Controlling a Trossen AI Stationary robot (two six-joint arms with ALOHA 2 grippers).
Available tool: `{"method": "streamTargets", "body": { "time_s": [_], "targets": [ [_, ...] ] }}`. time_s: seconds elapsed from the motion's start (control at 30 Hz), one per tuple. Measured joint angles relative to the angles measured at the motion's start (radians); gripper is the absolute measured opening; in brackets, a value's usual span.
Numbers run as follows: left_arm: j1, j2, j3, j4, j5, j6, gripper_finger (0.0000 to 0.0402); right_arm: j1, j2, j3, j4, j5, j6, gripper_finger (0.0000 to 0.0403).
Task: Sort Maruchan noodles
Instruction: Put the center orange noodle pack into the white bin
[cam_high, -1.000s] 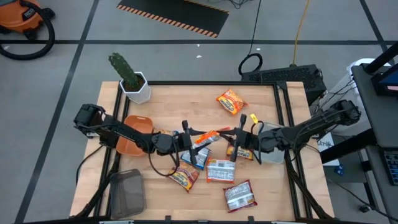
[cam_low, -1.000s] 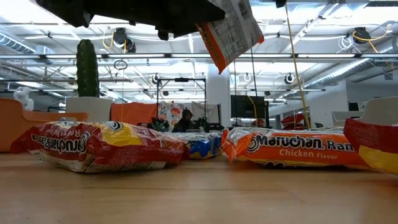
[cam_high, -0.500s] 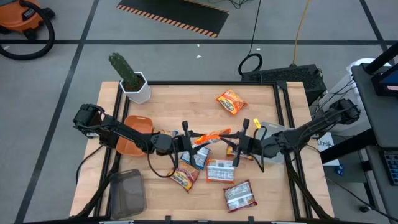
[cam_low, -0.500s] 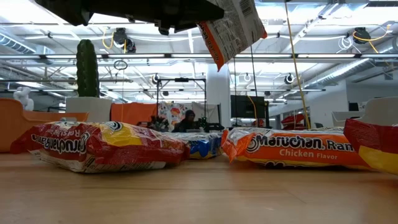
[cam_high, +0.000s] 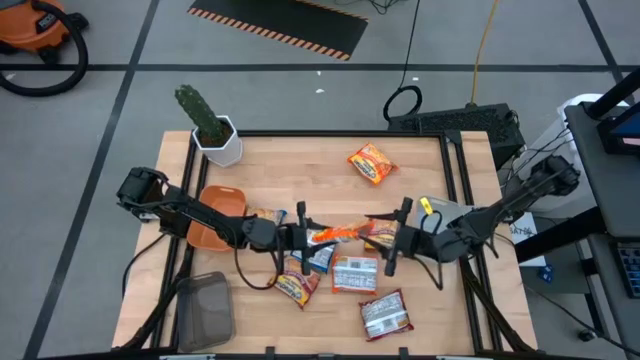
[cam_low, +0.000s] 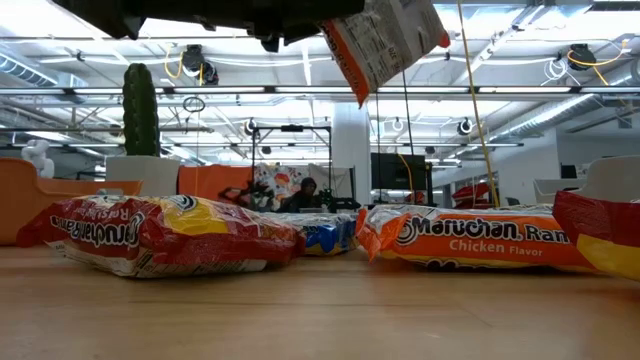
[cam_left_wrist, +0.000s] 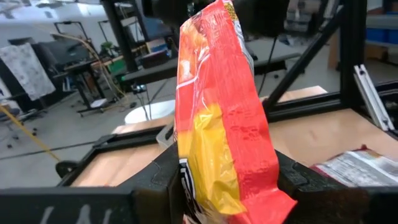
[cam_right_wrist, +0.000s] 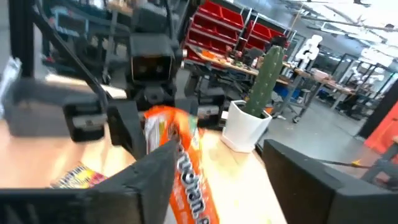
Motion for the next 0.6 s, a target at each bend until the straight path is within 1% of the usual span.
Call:
{"method": "streamTargets", "body": {
  "time_s": [0.07,0.17,0.3,0.4,0.47,0.57,0.6],
  "targets": [
    [0.0,0.0,0.0,-0.024,0.0,-0.009,0.0141,-0.002,-0.004,0.021,-0.051,-0.041,0.052,0.0257],
    [0.0,0.0,0.0,-0.049,0.0,-0.029,0.0141,-0.005,0.007,0.071,-0.191,-0.12,0.136,0.0266],
    [0.0,0.0,0.0,-0.056,0.0,-0.045,0.0141,-0.01,0.052,0.125,-0.338,-0.131,0.193,0.0265],
    [0.0,0.0,0.0,-0.056,0.0,-0.045,0.0141,-0.015,0.084,0.143,-0.338,-0.137,0.194,0.026],
    [0.0,0.0,0.0,-0.056,0.006,-0.039,0.0141,-0.026,0.099,0.15,-0.335,-0.159,0.198,0.0259],
    [0.003,0.0,0.0,-0.051,0.063,0.006,0.0141,-0.053,0.124,0.15,-0.342,-0.162,0.21,0.0259],
    [0.003,0.0,0.0,-0.049,0.077,0.026,0.0141,-0.063,0.133,0.15,-0.351,-0.182,0.211,0.0259]
  ]
}}
